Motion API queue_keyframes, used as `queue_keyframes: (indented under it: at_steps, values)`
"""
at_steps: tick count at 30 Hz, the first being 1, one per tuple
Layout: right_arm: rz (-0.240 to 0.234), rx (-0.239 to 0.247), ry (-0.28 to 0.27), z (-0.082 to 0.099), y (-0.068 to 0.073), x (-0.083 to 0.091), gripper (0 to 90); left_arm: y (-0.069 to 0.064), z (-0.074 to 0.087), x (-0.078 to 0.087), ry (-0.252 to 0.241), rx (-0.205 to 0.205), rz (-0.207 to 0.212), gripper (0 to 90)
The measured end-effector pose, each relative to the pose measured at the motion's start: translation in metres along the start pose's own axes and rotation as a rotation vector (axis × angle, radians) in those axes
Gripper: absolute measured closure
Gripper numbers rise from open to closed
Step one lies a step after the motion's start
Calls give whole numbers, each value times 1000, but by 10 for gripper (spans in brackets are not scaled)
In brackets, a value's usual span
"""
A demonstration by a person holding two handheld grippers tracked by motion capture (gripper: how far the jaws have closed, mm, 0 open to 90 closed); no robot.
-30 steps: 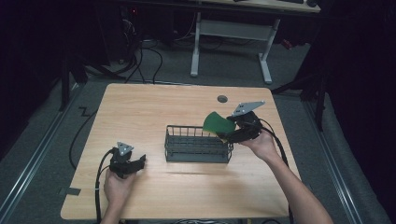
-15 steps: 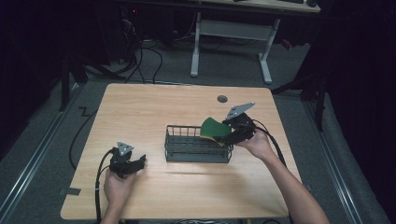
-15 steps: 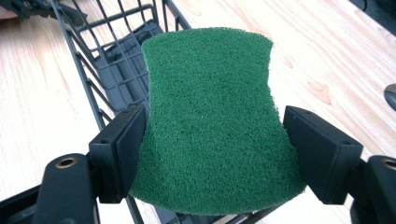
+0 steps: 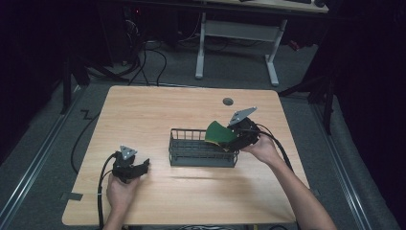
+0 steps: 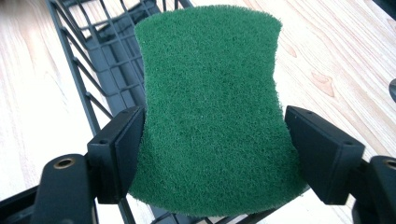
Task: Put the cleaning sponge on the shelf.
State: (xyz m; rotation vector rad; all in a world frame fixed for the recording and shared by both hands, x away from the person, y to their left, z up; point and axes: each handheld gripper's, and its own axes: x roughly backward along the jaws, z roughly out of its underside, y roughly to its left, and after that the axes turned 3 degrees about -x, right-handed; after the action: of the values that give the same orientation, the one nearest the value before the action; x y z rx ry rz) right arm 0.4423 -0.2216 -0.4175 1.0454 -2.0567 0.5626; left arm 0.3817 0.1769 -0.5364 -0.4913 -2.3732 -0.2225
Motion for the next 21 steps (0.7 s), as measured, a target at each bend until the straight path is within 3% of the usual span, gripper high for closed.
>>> queue_keyframes:
  at_steps: [11, 21]
  values:
    - [12, 19, 13, 1, 2, -2, 223, 0, 0, 0, 0, 0, 0, 323]
    - [-35, -16, 5, 1, 1, -4, 215, 0, 0, 0, 0, 0, 0, 323]
